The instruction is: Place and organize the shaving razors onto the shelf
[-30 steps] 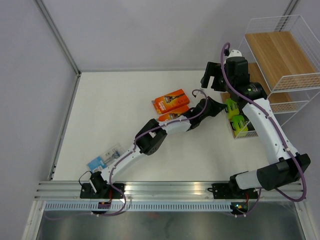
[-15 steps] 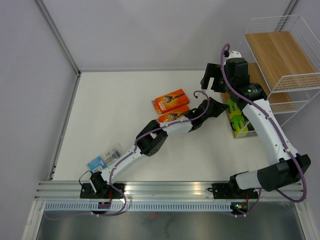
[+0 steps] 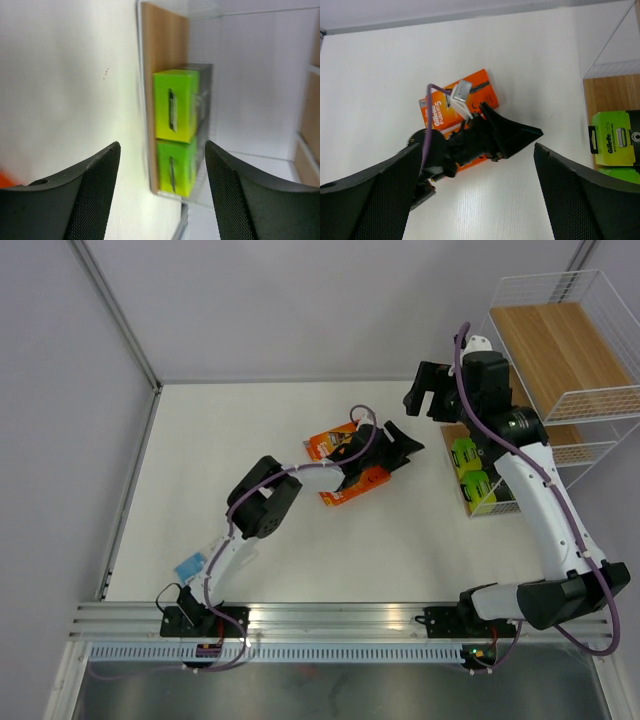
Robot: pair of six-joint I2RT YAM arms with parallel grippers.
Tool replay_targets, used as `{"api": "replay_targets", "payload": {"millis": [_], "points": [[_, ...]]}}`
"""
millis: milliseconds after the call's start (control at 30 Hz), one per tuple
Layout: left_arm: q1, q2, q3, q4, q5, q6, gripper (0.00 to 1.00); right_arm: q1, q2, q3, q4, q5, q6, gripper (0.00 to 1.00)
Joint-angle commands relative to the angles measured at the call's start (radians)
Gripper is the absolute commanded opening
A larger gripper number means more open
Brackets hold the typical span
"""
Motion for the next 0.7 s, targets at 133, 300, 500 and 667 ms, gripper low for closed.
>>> {"api": "replay_targets", "payload": {"millis": [133,300,500,667], "points": [[0.131,-0.407,-0.402,0.142,0.241,0.124,0.75,0.001,-0.078,0.035,-0.027,-0.028,-0.012,0.98],[0.240,-0.653,-0.613,-0.038,0.284,0.234,0.86,-0.001,-0.119,-0.109,0.062,-0.140,0.037,0.98],[0.354,-0.891,-0.809,-0.263,0.250,0.358,0.99,-0.001,-0.164,-0.301,0.269,-0.212,0.081,0.98],[0.384,-1.043,-1.000,-0.276,0.236,0.342,0.93,0.036,-0.132,-0.480,0.406,-0.220,0.075,0.98]]}}
